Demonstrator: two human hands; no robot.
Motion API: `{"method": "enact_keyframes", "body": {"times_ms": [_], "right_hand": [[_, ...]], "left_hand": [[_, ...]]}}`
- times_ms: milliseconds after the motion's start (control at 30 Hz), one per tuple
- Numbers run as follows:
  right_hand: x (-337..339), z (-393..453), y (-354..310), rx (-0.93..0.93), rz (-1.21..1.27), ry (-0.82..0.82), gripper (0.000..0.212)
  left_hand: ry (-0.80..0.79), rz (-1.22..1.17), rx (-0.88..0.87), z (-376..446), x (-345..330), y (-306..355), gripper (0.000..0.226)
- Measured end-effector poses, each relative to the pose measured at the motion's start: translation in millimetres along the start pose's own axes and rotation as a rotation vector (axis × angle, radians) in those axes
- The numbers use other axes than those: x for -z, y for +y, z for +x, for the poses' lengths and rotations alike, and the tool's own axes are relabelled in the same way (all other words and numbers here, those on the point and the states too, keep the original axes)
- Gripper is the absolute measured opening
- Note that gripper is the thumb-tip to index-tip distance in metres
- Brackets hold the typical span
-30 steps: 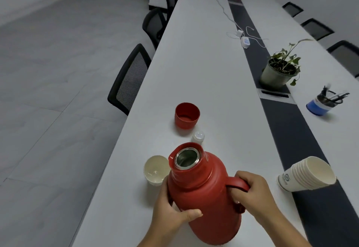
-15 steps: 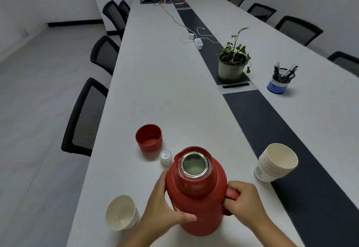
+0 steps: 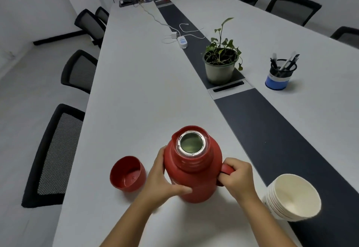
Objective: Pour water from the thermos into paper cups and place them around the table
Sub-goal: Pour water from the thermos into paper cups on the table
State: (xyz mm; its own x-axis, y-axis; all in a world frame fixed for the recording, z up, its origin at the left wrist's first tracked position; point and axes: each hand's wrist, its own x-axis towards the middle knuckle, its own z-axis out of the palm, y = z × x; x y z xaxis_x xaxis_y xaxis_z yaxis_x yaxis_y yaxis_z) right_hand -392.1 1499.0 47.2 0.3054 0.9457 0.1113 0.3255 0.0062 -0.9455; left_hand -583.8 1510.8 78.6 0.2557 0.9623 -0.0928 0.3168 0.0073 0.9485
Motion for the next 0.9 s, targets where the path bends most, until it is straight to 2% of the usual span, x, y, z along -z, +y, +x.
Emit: {"method": "enact_keyframes", "body": {"times_ms": [100, 333, 467, 533, 633, 733, 900], "right_hand": [[-7, 21, 2, 0.020, -0.008, 0.026, 0.034], [-15, 44, 5, 0.069, -0.088, -0.007, 0.011], [-12, 42, 4, 0.051, -0.158, -0.029, 0.002], [-8, 35, 1, 0.040, -0.243, -0.039, 0.006], [7, 14, -10, 0.077, -0.316, 0.022, 0.027], [35, -18, -32, 0.200, -0.286, 0.115, 0.026], [101, -65, -38, 0.292, -0.385, 0.264, 0.021]], "left_hand": [[0.010, -0.012, -0.004, 21, 1, -2, 0.092], [0.027, -0.033, 0.010, 41, 1, -10, 0.090], [-0.045, -0.007, 0.037, 34, 2, -3, 0.092], [-0.046, 0.015, 0.050, 22, 0, 2, 0.088], [0.051, 0.081, 0.080, -4, -10, 7, 0.083], [0.159, 0.120, 0.047, -36, -29, 9, 0.064], [0.013, 0.187, -0.036, -63, -79, 9, 0.050]]}}
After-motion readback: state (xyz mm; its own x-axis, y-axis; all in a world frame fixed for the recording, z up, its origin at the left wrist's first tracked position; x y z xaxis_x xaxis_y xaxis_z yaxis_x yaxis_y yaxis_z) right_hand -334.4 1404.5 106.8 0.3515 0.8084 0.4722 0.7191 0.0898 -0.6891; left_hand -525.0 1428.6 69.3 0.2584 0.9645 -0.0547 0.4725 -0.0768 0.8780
